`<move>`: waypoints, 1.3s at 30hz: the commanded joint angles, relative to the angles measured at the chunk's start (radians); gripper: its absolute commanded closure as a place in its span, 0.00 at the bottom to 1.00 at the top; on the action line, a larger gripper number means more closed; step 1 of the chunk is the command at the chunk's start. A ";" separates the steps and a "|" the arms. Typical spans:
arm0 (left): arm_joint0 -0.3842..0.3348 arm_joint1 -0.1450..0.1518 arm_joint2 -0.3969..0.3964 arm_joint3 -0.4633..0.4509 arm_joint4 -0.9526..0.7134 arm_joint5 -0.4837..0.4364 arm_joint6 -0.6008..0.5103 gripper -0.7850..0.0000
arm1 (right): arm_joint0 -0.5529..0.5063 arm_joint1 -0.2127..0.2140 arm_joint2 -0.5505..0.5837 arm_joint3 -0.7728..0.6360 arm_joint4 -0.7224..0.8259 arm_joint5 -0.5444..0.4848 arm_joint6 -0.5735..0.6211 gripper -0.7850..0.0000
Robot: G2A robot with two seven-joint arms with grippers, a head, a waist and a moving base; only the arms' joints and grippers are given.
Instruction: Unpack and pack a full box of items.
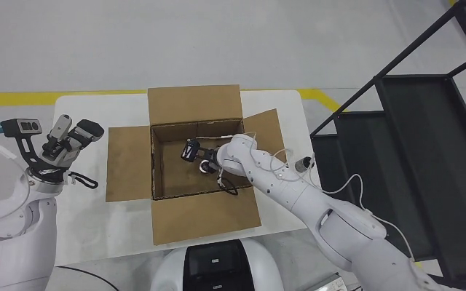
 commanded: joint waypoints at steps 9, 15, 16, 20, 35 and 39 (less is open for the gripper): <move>0.000 0.000 0.000 0.000 0.000 0.000 0.000 0.00 | 0.013 -0.021 0.000 0.053 0.001 0.004 -0.005 0.56; 0.000 0.000 0.000 0.000 0.000 0.000 0.000 0.00 | 0.024 -0.037 -0.006 0.086 0.004 -0.010 0.000 0.56; 0.000 0.000 0.000 0.000 0.000 0.000 0.000 0.00 | 0.026 -0.039 -0.008 0.092 0.004 -0.014 0.000 0.59; 0.000 0.000 0.000 0.000 0.000 0.000 0.000 0.00 | 0.033 -0.049 -0.013 0.110 0.001 -0.026 -0.004 1.00; 0.000 0.000 0.000 0.000 0.000 0.000 0.000 0.00 | -0.008 0.014 0.131 -0.189 -0.043 -0.100 0.040 1.00; 0.000 0.000 0.000 0.000 0.000 0.000 0.000 0.00 | -0.109 0.066 0.255 -0.402 0.014 -0.203 0.082 1.00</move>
